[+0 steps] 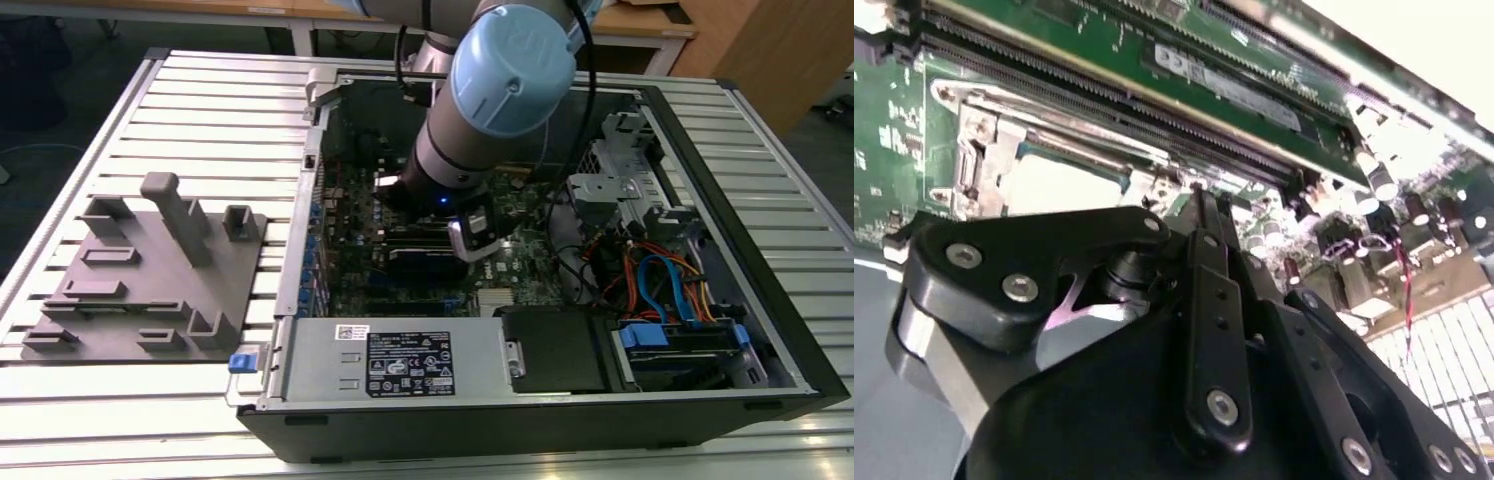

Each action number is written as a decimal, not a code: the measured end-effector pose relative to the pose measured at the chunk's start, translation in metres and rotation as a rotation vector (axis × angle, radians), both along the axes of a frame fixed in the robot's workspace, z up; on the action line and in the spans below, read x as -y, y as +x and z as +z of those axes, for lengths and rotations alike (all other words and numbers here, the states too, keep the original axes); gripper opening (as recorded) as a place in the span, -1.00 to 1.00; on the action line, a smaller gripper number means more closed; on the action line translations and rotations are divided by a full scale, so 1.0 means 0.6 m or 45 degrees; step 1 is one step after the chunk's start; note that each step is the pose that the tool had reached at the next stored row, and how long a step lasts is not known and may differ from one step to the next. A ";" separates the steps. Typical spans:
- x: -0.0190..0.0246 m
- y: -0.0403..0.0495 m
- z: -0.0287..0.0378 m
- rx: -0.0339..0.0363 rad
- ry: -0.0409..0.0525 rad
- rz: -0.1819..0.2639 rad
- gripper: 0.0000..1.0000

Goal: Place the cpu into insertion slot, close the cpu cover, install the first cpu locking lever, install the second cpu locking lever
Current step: 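Install the second cpu locking lever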

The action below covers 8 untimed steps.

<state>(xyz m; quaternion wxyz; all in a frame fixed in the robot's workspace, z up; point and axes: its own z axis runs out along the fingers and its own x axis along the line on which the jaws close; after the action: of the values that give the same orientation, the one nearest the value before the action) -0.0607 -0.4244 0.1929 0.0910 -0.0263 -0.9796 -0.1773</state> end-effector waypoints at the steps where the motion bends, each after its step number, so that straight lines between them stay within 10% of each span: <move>1: 0.0000 0.000 0.002 0.0000 0.000 0.000 -0.80; 8: -0.0001 -0.001 0.017 -0.0001 0.000 -0.001 -0.80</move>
<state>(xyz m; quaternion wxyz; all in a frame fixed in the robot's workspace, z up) -0.0611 -0.4243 0.2031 0.0910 -0.0267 -0.9796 -0.1773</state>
